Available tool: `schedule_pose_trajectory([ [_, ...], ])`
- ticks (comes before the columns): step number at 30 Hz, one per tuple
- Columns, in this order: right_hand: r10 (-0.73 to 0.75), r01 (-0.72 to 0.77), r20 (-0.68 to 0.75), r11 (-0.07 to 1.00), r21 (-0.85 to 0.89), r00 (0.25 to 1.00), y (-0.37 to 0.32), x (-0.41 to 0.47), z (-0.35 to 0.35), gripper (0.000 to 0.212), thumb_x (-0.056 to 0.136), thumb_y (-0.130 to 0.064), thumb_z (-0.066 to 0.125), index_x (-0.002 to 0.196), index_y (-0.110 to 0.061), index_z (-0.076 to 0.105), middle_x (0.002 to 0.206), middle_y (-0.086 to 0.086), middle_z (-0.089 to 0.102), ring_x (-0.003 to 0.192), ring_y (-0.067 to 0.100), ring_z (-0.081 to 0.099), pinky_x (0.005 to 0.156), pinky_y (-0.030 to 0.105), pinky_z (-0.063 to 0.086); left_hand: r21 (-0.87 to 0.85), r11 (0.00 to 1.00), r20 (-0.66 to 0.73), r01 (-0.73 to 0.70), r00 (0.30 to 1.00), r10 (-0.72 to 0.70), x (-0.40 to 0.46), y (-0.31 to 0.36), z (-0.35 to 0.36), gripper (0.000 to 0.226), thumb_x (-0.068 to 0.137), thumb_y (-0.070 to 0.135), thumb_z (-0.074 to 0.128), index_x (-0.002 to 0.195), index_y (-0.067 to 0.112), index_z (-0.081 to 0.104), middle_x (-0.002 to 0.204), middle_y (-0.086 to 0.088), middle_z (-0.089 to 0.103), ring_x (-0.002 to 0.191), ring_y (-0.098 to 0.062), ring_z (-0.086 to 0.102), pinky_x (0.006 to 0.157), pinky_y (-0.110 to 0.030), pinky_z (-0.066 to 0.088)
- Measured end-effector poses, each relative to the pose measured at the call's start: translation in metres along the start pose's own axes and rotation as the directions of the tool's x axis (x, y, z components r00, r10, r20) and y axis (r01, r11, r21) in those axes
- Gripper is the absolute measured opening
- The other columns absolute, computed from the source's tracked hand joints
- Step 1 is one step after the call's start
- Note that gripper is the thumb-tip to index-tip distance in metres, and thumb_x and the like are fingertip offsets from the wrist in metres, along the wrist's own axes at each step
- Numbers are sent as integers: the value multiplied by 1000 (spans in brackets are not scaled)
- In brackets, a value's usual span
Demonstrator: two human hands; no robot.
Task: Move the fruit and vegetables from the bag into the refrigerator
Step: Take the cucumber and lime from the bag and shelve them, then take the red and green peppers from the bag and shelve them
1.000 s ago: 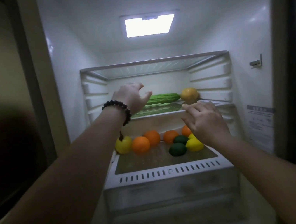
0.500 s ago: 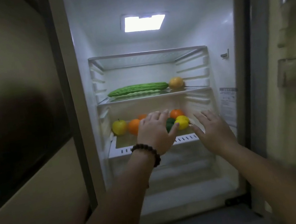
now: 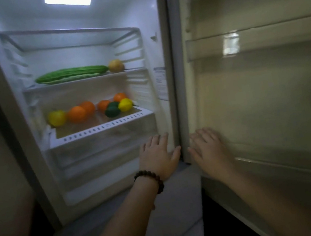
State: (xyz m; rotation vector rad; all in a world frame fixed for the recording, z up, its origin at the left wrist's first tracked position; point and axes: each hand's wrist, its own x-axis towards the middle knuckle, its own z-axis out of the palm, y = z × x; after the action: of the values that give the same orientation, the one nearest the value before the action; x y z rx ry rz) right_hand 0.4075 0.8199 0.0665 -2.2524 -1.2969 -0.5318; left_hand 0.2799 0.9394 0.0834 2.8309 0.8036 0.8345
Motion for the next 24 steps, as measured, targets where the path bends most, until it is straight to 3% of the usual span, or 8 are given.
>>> schedule_pose_trajectory([
  [4,63,-66,-32,993,-98,997,33,-40,-34,53,88,-45,37,117,-10,64,122,16,63,117,35,56,98,50,45,-58,992,66,-116,991,120,-12,54,15,63,92,56,32,145,22,26,148,-2,35,137,-21,28,113,-41,20],
  [10,181,-190,-66,967,-171,981,96,-109,-93,50,88,-42,40,119,-10,63,122,16,62,116,36,57,96,49,46,-137,953,95,-269,954,283,-29,151,29,67,92,57,32,148,22,21,153,-2,27,140,-21,22,116,-40,15],
  [16,375,-377,-60,886,-268,925,156,-217,-178,68,88,-51,14,138,-15,44,145,10,41,136,30,33,113,43,25,-226,864,81,-449,876,476,-75,281,41,65,92,57,33,146,22,24,150,-1,31,139,-20,24,115,-39,17],
  [20,480,-498,-137,814,-299,866,198,-306,-235,67,90,-54,18,136,-14,46,141,10,46,133,31,37,112,43,28,-314,777,70,-546,803,592,-132,376,45,67,90,58,30,144,20,29,146,-3,37,134,-22,31,111,-38,22],
  [24,597,-622,-191,698,-355,779,222,-404,-296,50,97,-42,38,141,-18,39,149,10,35,140,27,25,117,41,21,-392,699,95,-598,730,677,-196,464,51,65,92,56,35,145,18,28,148,-3,35,136,-23,29,113,-39,22],
])
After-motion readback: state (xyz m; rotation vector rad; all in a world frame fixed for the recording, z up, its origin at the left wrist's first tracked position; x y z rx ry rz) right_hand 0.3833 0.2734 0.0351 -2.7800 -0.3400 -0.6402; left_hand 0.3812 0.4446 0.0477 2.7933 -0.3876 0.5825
